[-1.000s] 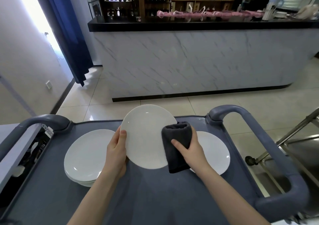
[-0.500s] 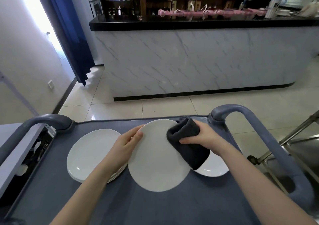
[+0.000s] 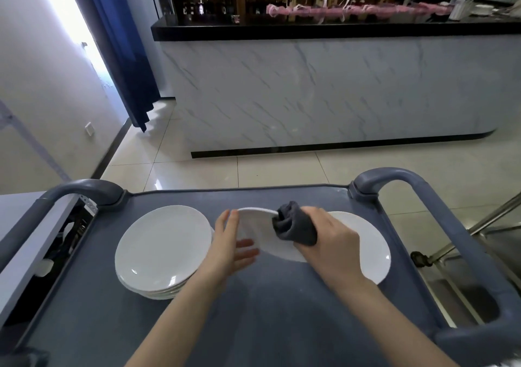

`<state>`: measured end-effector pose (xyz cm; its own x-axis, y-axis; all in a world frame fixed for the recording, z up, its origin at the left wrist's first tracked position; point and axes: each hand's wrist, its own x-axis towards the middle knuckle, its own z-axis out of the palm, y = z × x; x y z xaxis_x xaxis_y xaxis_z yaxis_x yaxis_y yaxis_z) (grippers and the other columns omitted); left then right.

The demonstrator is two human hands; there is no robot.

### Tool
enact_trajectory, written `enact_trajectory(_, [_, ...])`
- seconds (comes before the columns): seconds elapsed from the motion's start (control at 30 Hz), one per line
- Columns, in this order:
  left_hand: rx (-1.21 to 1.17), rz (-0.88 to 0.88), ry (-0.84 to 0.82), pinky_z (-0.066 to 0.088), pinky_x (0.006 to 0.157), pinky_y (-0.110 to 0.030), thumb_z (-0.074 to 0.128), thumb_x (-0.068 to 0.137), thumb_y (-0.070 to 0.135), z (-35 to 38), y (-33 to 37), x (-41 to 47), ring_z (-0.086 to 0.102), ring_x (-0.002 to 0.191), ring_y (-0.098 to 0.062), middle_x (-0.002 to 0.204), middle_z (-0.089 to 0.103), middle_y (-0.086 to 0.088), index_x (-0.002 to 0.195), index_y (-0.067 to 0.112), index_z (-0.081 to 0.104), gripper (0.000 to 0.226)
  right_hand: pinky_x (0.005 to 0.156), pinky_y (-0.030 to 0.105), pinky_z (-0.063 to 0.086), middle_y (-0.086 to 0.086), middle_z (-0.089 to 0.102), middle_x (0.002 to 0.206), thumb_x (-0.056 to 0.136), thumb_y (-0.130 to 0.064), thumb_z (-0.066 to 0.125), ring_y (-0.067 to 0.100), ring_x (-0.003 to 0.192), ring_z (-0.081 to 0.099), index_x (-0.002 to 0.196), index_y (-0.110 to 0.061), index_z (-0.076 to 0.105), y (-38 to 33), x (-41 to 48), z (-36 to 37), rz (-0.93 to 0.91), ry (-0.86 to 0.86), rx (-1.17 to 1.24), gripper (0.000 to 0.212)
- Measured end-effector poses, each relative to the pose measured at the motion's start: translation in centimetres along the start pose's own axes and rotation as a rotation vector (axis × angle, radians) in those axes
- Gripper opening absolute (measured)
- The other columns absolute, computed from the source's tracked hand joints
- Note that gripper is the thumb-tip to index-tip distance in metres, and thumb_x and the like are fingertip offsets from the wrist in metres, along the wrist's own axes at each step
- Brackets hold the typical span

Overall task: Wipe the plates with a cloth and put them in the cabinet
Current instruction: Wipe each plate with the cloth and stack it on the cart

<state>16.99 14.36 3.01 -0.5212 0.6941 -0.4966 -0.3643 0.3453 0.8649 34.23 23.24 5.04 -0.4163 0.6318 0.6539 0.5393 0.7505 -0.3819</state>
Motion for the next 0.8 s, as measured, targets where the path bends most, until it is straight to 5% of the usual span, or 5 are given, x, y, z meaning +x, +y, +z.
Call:
enact_trajectory(0.27, [-0.405,-0.131,-0.007,0.053,0.045,-0.028,0.058,0.100,0.009,0.2,-0.6,1.5,0.064,0.061,-0.020,0.094,0.056,-0.011,0.114,0.015,0.047,0.018,0.060,0.030,0.052,-0.009,0.070,0.087,0.072,-0.012,0.075,0.015,0.074,0.065,0.103,-0.023,0.072,-0.9,-4.4,0.7,-0.275,-0.180,0.130,0.033])
enact_trajectory(0.4, [-0.395,-0.020,-0.072,0.057,0.052,-0.036,0.051,0.097,-0.003,-2.0,-1.8,2.2,0.074,0.067,-0.022,0.109,0.062,-0.014,0.111,0.028,0.052,0.033,0.079,0.016,0.049,-0.028,0.068,0.101,0.065,-0.042,0.076,-0.005,0.094,0.064,0.115,-0.053,0.057,-0.9,-4.0,-0.6,0.265,-0.601,0.515,0.055])
enact_trajectory(0.57, [-0.390,0.077,-0.125,0.060,0.067,-0.042,0.065,0.081,0.007,-3.8,-1.5,2.3,0.072,0.089,-0.025,0.119,0.067,-0.007,0.108,0.039,0.065,0.041,0.076,0.004,0.044,-0.032,0.067,0.104,0.065,-0.025,0.090,-0.014,0.098,0.060,0.113,-0.039,0.060,0.7,-1.7,-0.1,0.623,-0.221,0.686,0.058])
enact_trajectory(0.7, [-0.292,0.179,-0.107,0.059,0.078,-0.042,0.055,0.102,0.024,-3.4,-0.9,1.8,0.068,0.104,-0.023,0.129,0.065,-0.002,0.115,0.044,0.065,0.025,0.077,0.002,0.043,-0.037,0.063,0.106,0.080,-0.030,0.078,-0.015,0.101,0.056,0.127,-0.042,0.051,0.4,0.5,0.3,0.568,-0.152,0.543,0.056])
enact_trajectory(0.8, [-0.249,0.239,-0.067,0.058,0.077,-0.035,0.047,0.107,0.026,-2.5,-0.6,1.6,0.068,0.103,-0.017,0.130,0.065,0.002,0.120,0.042,0.062,0.026,0.095,0.019,0.044,-0.023,0.056,0.130,0.089,-0.035,0.067,-0.002,0.116,0.053,0.146,-0.039,0.036,-1.2,0.0,0.8,0.321,-0.464,0.381,0.065])
